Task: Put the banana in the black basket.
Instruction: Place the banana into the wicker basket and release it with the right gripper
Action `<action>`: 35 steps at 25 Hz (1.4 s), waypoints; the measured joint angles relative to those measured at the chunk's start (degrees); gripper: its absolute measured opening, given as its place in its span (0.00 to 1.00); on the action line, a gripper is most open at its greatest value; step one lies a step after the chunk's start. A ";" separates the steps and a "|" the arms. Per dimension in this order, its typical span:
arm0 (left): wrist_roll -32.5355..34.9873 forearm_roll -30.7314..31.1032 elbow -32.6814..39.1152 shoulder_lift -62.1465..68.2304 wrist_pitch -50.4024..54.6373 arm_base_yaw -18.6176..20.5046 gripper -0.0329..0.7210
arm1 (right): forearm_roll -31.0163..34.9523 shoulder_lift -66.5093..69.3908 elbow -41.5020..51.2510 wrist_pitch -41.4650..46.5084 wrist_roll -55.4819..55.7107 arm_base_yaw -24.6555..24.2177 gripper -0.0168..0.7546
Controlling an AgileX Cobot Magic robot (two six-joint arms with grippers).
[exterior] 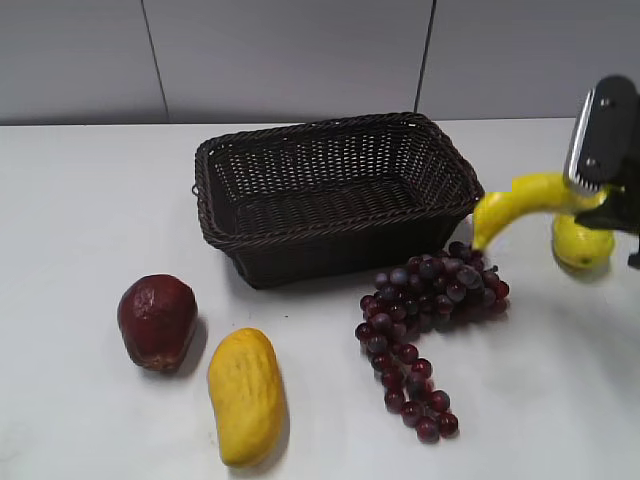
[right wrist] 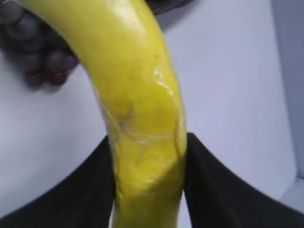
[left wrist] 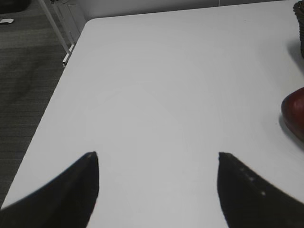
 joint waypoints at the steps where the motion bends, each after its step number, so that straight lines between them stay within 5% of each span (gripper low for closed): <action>1: 0.00 0.00 0.00 0.00 0.00 0.00 0.81 | -0.04 0.15 -1.97 -0.04 -0.16 0.00 0.42; 16: 0.00 0.00 0.00 0.00 0.00 0.00 0.81 | -0.49 17.89 -30.04 -0.21 -0.39 8.32 0.42; 26: 0.00 0.00 0.00 0.00 0.00 0.00 0.81 | -0.49 33.01 -40.19 -0.16 5.06 18.61 0.42; 35: 0.00 0.00 0.00 0.00 0.00 0.00 0.81 | -0.49 41.43 -42.31 -0.10 5.45 19.84 0.42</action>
